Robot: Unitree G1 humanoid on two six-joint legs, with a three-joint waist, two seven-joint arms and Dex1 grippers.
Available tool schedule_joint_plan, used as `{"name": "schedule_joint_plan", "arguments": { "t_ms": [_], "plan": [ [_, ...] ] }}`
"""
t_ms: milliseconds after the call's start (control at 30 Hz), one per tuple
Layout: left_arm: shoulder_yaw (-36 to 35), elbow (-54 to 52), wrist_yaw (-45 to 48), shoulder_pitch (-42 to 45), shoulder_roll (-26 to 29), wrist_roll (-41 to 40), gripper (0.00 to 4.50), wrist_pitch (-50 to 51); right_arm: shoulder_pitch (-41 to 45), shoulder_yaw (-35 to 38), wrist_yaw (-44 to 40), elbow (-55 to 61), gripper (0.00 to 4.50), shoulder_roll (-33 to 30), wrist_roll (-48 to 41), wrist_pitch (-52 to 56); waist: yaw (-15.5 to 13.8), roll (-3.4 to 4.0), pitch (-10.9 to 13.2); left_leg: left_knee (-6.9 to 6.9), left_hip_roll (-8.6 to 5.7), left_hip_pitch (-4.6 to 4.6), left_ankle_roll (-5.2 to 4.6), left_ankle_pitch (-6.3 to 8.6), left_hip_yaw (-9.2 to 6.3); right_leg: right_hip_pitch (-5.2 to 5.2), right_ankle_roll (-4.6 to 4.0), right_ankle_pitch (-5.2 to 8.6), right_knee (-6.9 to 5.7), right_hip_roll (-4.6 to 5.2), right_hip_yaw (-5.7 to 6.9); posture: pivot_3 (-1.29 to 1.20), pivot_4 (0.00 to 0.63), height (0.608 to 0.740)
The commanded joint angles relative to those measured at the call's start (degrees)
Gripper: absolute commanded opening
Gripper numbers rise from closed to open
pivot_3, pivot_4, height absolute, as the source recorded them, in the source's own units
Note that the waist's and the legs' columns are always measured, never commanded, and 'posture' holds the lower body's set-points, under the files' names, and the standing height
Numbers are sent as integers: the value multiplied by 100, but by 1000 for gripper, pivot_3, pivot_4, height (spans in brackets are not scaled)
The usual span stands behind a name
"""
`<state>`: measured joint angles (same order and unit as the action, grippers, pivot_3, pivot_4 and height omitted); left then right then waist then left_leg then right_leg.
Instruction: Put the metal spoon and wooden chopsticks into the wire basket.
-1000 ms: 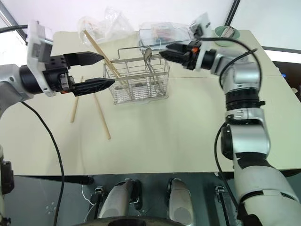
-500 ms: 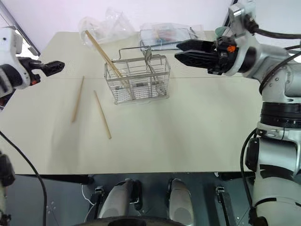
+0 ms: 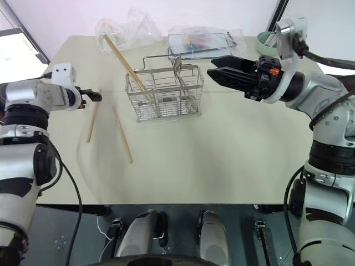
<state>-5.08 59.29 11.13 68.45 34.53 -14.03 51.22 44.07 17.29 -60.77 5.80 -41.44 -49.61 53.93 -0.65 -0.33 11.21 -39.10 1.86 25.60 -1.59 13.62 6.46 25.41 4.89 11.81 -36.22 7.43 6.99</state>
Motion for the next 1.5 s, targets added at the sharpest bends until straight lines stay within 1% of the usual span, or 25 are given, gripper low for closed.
{"name": "schedule_joint_plan", "arguments": {
  "t_ms": [33, 133, 200, 300, 400, 633, 667, 767, 933, 967, 1033, 1067, 1133, 1200, 1267, 1367, 1433, 1500],
  "plan": [
    [52, 518, 146, 287, -25, 329, 4500, -485, -112, 262, 217, 393, 2432, -116, -301, 45, 6, -2, 1, 0, 0, 0, -1, 0, 0, 0, 0, 0, 0, 0, 0, 0, 150, 707],
    [96, 882, 243, 321, -120, 555, 4500, -712, -237, 360, 373, 528, 2432, -183, -450, 89, 2, -2, 1, 0, 3, 0, -5, 3, -1, 1, 0, 0, 0, 1, 0, 0, 150, 707],
    [113, 1020, 327, 344, -175, 663, 4500, -800, -299, 382, 433, 580, 2432, -238, -526, 96, 2, -3, 0, -1, 4, -1, -35, 20, -1, 1, 0, 0, -1, 3, 0, 0, 150, 707],
    [104, 1138, 422, 374, -221, 774, 4500, -923, -383, 356, 466, 627, 2432, -327, -594, 57, -9, -5, -1, -3, 1, -1, -37, 22, -1, -1, 1, -1, -3, 14, 4, 0, 150, 707],
    [48, 1192, 469, 400, -253, 823, 3659, -992, -402, 321, 497, 595, 2475, -373, -620, 9, -8, -7, -2, -5, 0, -1, -40, 23, -1, -2, 1, -1, -3, 17, 5, 0, 150, 707],
    [-52, 1209, 430, 442, -185, 875, 289, -1043, -408, 174, 478, 503, 2475, -380, -565, -95, 2, -7, -2, -5, 0, -1, -41, 24, 0, -1, 1, -1, -3, 17, 6, 0, 150, 707],
    [-80, 1206, 400, 440, -170, 872, 73, -1055, -401, 159, 469, 486, 2475, -382, -561, -103, 3, -7, -2, -5, 1, -1, -41, 24, 0, -1, 1, -1, -3, 17, 6, 0, 150, 707],
    [-212, 1132, 286, 444, -75, 865, 73, -1299, -373, 94, 403, 424, 2475, -407, -514, -140, 2, -10, 0, -5, 1, 0, -42, 24, 0, 0, 1, -1, -3, 17, 7, 0, 150, 707],
    [-737, 565, 217, 672, 32, 592, 73, -2893, -317, 16, 321, 214, 2475, -518, -403, -206, -6, -22, 6, -6, 1, 5, -42, 24, -3, 2, 1, -2, -2, 20, 10, 0, 150, 707],
    [-915, 394, 229, 740, 30, 453, 73, -3178, -303, 6, 314, 166, 2475, -550, -384, -212, -8, -24, 7, -7, 1, 6, -42, 24, -3, 2, 1, -2, -2, 22, 10, 0, 150, 707],
    [-1518, -237, 371, 969, -56, -172, 73, -3500, -249, 6, 339, 67, 2475, -611, -354, -188, -10, -30, 11, -9, 0, 14, -41, 24, -4, 3, 2, -2, 1, 25, 14, 0, 150, 707],
    [-1769, -585, 451, 1046, -126, -488, 73, -3482, -236, 13, 346, 35, 2475, -637, -351, -168, -9, -41, 17, -11, 0, 16, -41, 24, -4, 4, 3, -3, 2, 26, 14, 0, 150, 707],
    [-2048, -1638, 636, 1063, -390, -1114, 73, -3173, -277, 22, 322, 19, 2475, -727, -334, -134, -7, -41, 17, -12, -1, 21, -38, 22, -5, 4, 7, -5, 6, 28, 16, 0, 150, 707],
    [-2166, -2609, 648, 981, -675, -1609, 73, -2775, -354, 17, 291, 44, 2475, -814, -321, -119, -7, -40, 17, -12, -5, 22, -25, 14, -3, 0, 11, -7, 10, 30, 15, 0, 150, 707],
    [-2205, -3246, 569, 896, -880, -1956, 73, -2419, -438, 12, 257, 95, 2475, -878, -327, -115, -3, -41, 16, -12, -6, 16, -27, 15, 2, -4, 15, -9, 11, 30, 11, 0, 150, 707],
    [-1929, -4040, 536, 866, -1225, -2239, 73, -2008, -633, 54, 252, 228, 2475, -945, -350, -112, -7, -41, 17, -13, -5, -2, -29, 14, 1, -17, 16, -10, 5, 25, 11, 0, 150, 707],
    [-1721, -4321, 604, 819, -1378, -2291, 73, -1833, -726, 85, 310, 280, 2475, -944, -354, -133, -6, -42, 16, -15, -4, -5, -41, 20, -3, -19, 16, -10, 3, 21, 10, 0, 150, 707],
    [-1496, -4432, 650, 665, -1487, -2174, 73, -1808, -788, 121, 367, 330, 2475, -930, -375, -148, -6, -41, 16, -15, -4, -8, -40, 20, -2, -20, 16, -10, 3, 21, 9, 0, 150, 707]
  ]
}}
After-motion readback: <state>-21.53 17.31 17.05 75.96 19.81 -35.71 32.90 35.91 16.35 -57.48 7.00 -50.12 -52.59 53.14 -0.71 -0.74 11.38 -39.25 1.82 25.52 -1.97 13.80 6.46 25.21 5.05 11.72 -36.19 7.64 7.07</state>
